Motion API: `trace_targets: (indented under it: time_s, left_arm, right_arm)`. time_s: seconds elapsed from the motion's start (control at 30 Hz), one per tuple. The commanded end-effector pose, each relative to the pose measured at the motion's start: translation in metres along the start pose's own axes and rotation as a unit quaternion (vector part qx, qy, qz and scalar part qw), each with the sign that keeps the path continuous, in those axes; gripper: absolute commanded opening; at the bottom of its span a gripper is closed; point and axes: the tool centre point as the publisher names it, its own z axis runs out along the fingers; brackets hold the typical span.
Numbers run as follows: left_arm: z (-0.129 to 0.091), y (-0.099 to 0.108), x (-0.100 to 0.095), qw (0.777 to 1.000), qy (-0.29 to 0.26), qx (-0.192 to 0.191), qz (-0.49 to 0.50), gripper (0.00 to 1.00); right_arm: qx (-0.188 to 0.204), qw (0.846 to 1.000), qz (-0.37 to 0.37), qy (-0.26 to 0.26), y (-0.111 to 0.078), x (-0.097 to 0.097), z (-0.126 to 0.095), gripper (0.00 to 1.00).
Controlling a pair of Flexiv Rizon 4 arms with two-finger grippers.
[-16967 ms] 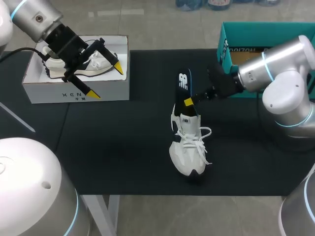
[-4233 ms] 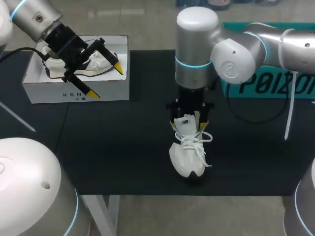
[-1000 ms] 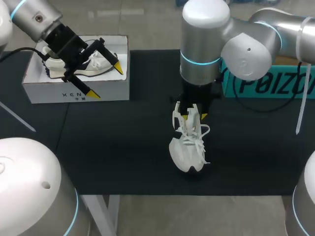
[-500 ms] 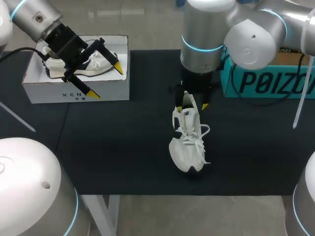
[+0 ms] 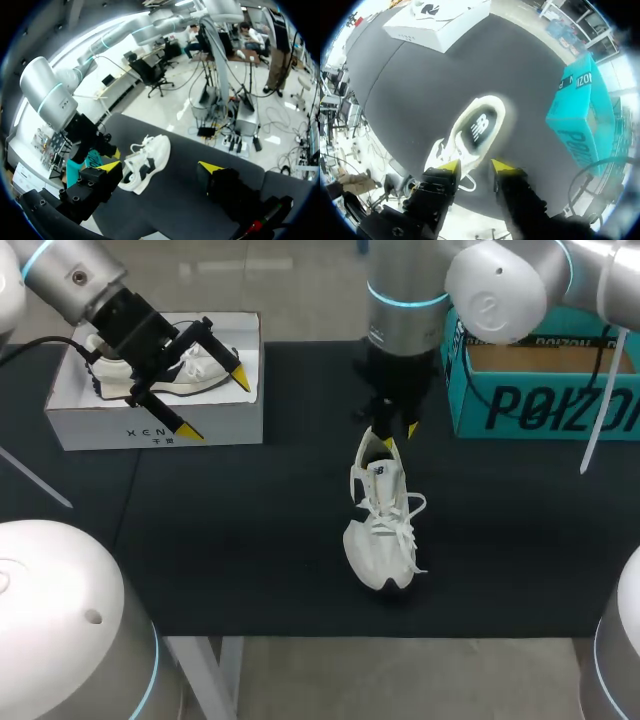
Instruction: Take the shoe out of the shoebox, open the shoe tongue, remove and reinsert the insole, then place the shoe into the shoebox
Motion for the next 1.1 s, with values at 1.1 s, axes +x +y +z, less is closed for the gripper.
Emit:
trace_targets:
  time_s: [1.1]
  left_arm:
    - [0.000,0.000,0.001,1.000,0.000,-0.001,0.000,1.00]
  right_arm:
    - [-0.002,0.939,-0.342,-0.041,0.020,-0.022,0.006,1.00]
